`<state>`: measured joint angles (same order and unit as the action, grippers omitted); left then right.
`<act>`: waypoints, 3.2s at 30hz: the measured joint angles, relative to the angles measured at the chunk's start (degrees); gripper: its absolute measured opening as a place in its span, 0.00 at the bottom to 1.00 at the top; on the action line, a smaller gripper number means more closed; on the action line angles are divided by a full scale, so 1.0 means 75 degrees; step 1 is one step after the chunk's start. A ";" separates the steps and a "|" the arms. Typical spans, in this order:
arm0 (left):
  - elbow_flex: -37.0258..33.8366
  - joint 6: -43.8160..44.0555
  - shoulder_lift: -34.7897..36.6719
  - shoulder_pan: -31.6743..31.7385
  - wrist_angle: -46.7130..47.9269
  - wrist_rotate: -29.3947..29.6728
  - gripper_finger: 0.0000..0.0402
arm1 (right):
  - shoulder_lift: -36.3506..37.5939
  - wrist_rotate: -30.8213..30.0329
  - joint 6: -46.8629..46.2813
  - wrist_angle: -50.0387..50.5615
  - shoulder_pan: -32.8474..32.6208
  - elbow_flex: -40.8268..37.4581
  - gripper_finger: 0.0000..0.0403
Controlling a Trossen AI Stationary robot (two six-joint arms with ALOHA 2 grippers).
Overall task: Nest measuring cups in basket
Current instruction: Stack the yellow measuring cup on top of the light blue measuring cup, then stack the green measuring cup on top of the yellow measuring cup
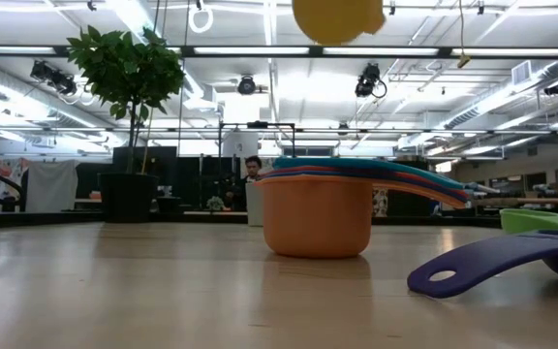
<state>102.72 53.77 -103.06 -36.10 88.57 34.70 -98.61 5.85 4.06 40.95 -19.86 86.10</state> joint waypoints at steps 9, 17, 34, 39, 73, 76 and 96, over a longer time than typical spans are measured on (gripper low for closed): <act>-0.0009 0.0603 0.0242 -0.0092 0.0192 0.0758 0.02 | -0.0243 -0.0846 -0.6370 -0.0834 0.0067 0.0002 0.03; -0.0009 0.0801 0.1189 -0.0162 0.0199 0.1536 0.02 | -0.0822 -0.1794 -1.0315 -0.0756 0.0143 0.0001 0.03; -0.0006 -0.2456 0.3071 0.0207 0.0196 0.1705 0.02 | -0.1468 -0.1958 -1.2066 -0.0769 0.0360 0.0363 0.03; -0.0006 -0.2671 0.3514 0.0205 0.0192 0.1730 0.02 | -0.1864 -0.1342 -1.1964 -0.0523 0.0625 0.0537 0.03; -0.0003 -0.3126 0.4027 0.0248 0.0193 0.1891 0.02 | -0.1973 -0.0176 -1.0750 0.0099 0.0679 0.0464 0.07; -0.0003 -0.3128 0.4027 0.0248 0.0193 0.1888 0.02 | -0.1973 -0.0217 -1.0471 0.0020 0.0682 0.0464 0.08; -0.0003 -0.3137 0.4027 0.0248 0.0193 0.1585 0.02 | -0.1973 0.0671 -0.9318 -0.0304 0.0825 0.0464 0.33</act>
<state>102.69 30.24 -72.86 -34.24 90.02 46.59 -113.40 10.88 -65.82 38.67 -13.67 89.58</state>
